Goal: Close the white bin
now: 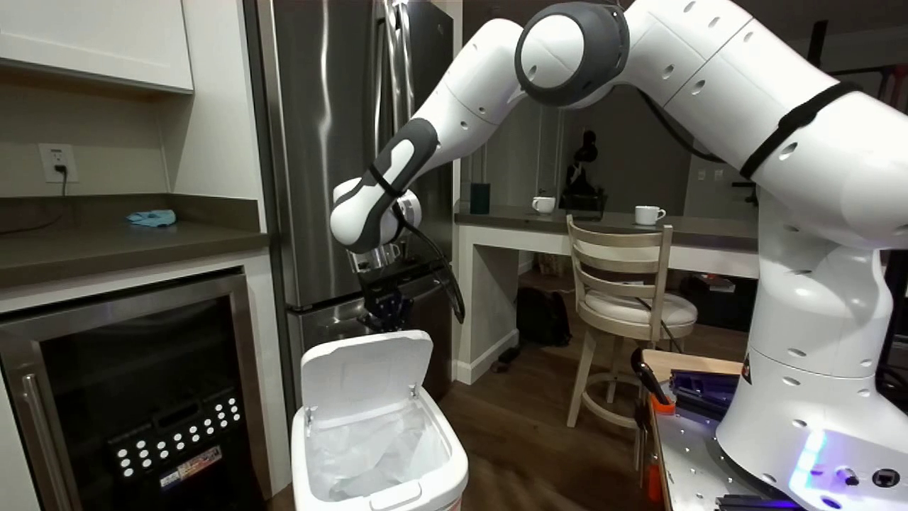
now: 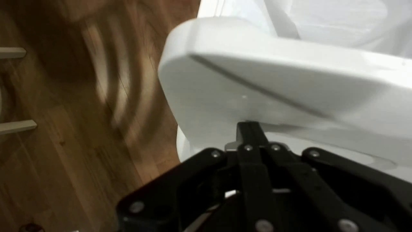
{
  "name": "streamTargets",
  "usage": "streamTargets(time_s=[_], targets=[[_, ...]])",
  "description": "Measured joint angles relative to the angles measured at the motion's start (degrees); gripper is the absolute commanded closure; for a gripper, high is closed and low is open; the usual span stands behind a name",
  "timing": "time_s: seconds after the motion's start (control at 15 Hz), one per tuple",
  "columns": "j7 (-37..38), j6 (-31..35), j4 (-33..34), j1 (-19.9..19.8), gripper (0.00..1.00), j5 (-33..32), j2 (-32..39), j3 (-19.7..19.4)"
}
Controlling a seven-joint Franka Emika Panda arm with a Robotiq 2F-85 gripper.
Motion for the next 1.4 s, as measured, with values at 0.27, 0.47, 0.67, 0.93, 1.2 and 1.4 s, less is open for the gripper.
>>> streamTargets(time_s=[0.27, 0.47, 0.67, 0.93, 1.2, 1.4], targets=[[0.0, 5.2, -11.5, 0.8, 1.0, 3.1, -3.6, 2.3], [-0.8, 14.7, -21.1, 1.0, 1.0, 5.7, -5.4, 5.0], [-4.7, 28.4, -28.3, 0.4, 1.0, 8.6, -4.5, 7.8], [-11.1, 45.6, -30.8, -1.7, 1.0, 8.9, 0.6, 10.8], [-16.2, 54.6, -31.1, -6.0, 1.0, 8.5, 5.2, 14.8], [-18.4, 55.1, -31.6, -8.6, 1.0, 7.9, 4.6, 16.8]])
